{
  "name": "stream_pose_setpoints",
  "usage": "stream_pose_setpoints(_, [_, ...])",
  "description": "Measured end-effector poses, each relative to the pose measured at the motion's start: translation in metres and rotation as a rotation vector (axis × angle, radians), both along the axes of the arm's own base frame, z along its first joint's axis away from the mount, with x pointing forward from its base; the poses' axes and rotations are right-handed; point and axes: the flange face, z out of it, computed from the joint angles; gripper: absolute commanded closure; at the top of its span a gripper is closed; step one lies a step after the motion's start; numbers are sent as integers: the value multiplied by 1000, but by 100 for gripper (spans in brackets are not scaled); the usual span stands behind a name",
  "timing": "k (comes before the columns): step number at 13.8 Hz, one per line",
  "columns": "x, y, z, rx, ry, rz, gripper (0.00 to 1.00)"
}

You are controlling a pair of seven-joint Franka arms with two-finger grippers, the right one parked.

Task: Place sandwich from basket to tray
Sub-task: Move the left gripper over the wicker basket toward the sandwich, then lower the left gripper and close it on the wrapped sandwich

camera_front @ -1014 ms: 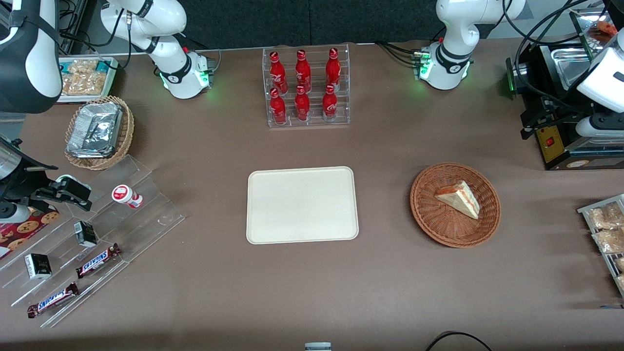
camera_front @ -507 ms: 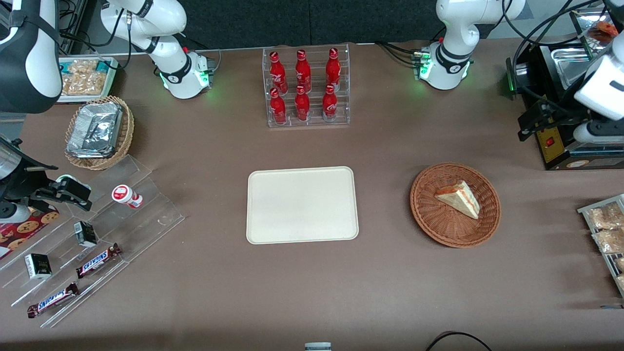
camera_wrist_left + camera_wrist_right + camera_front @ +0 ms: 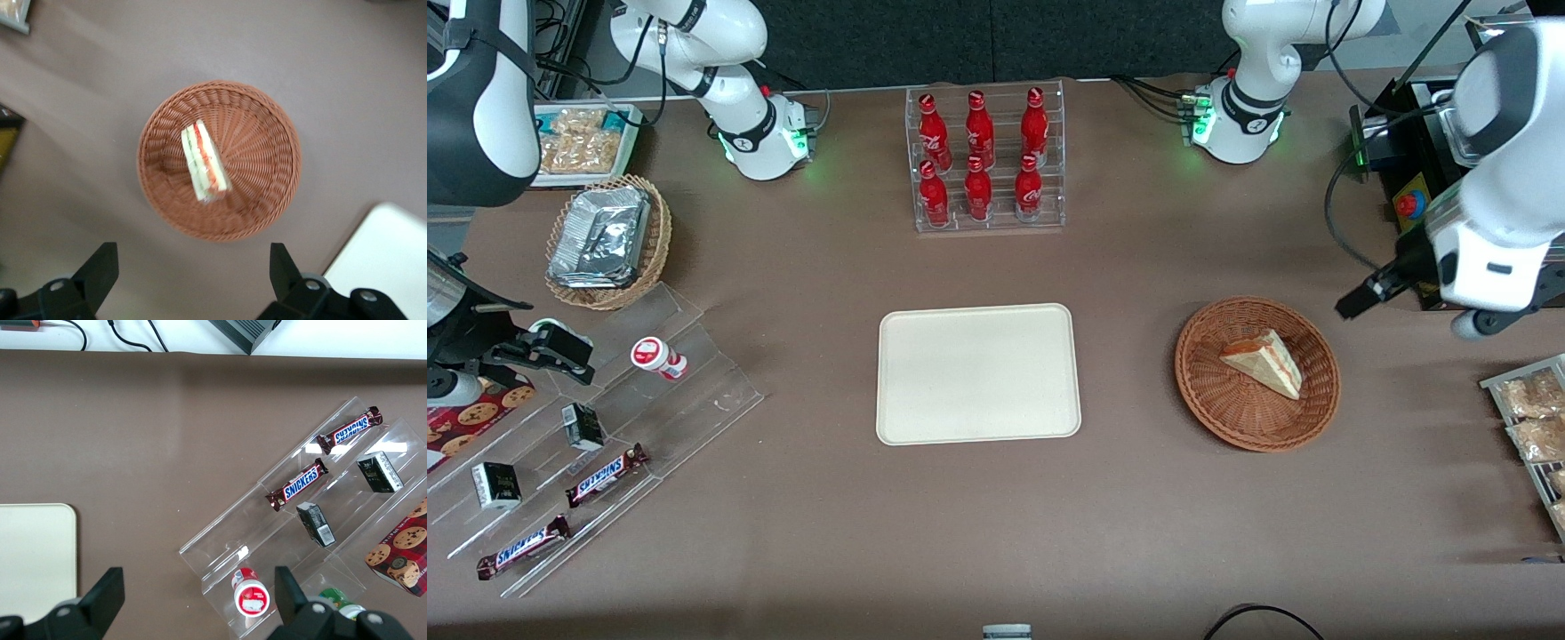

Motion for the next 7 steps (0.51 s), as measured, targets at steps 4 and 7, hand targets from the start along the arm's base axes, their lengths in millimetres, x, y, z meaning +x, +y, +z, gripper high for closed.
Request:
stream_pose_setpoints(4, [-10, -1, -74, 2, -6, 126, 0])
stream_pose_setpoints(7, [-20, -1, -124, 1, -20, 201, 0])
